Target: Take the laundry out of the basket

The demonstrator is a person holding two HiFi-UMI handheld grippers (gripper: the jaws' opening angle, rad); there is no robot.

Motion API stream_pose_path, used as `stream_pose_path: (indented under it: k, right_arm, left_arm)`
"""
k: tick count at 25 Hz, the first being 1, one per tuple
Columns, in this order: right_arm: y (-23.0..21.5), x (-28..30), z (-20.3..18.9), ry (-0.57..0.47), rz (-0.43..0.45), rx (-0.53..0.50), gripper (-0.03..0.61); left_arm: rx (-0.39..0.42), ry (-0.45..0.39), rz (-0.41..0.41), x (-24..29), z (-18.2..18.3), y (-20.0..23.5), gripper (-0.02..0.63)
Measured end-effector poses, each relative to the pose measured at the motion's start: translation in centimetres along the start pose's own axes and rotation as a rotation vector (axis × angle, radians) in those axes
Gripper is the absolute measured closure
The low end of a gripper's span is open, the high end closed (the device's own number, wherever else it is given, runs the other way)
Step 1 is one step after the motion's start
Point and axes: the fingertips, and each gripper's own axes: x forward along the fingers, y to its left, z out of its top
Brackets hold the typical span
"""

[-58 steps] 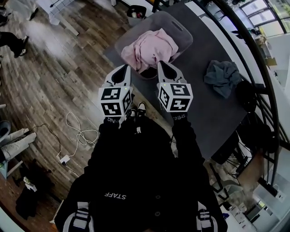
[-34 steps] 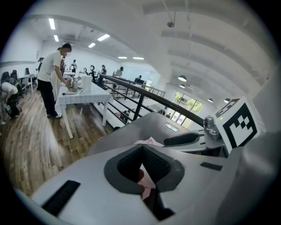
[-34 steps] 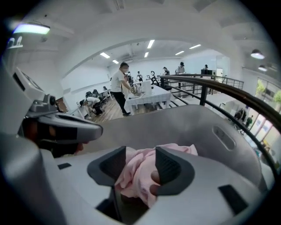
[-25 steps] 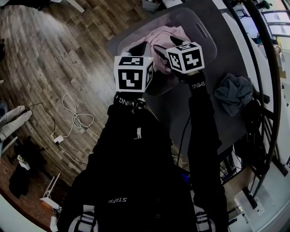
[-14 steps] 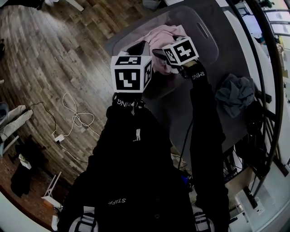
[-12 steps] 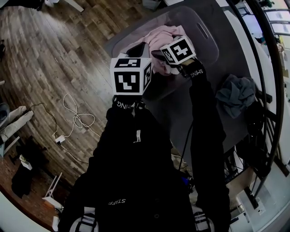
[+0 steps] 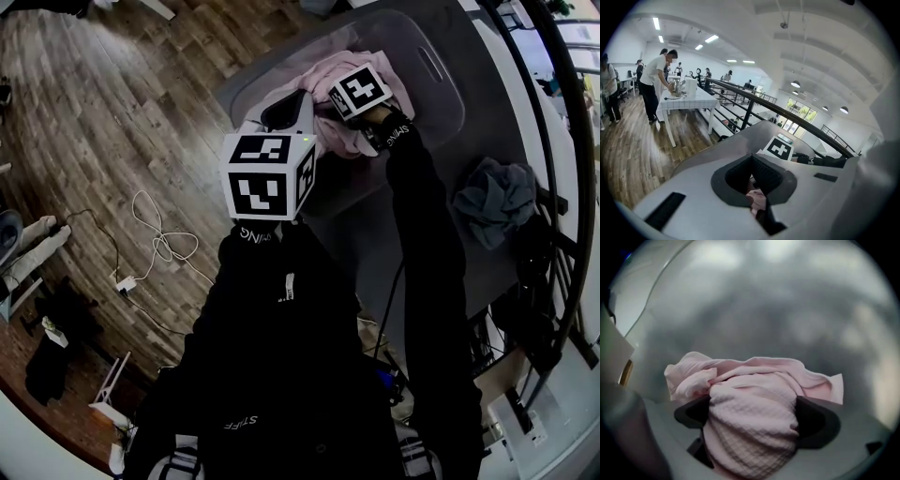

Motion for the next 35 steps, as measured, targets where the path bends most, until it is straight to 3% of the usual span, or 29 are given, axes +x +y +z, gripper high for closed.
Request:
stream_pose_path:
  k: [10,20,24,29,35]
  right_arm:
    - [-0.4,2.8,0.0,0.057,-0.015,0.044,0.021]
    - [-0.2,2.6,-0.5,0.068,-0.034,0.079,0.035]
    - [0.0,2.3,-0.5,0.098,-0.041,0.111,0.128]
    - [0.8,1.4,-0.6,0.087,-0.070,0.117,0.305]
    - [1.3,-1.0,-0.1,0.030,-0.110,0.054,0.362]
  left_arm:
    - [0.001,-0.048,-0.014,-1.1,0.3,-0.1,0.612]
    - [-0.007,-0.044,-0.007,-1.3,0.1,-0.3,0.612]
    - [-0.005,-0.050,-0.007,-1.7,0.3,-0.1,0.612]
    - [-0.009,-0.058,0.019,-2.9,0.1,0.6,0.612]
    - [-0.029,-0.061,0.054,-4.8,-0.5,2.1,0.612]
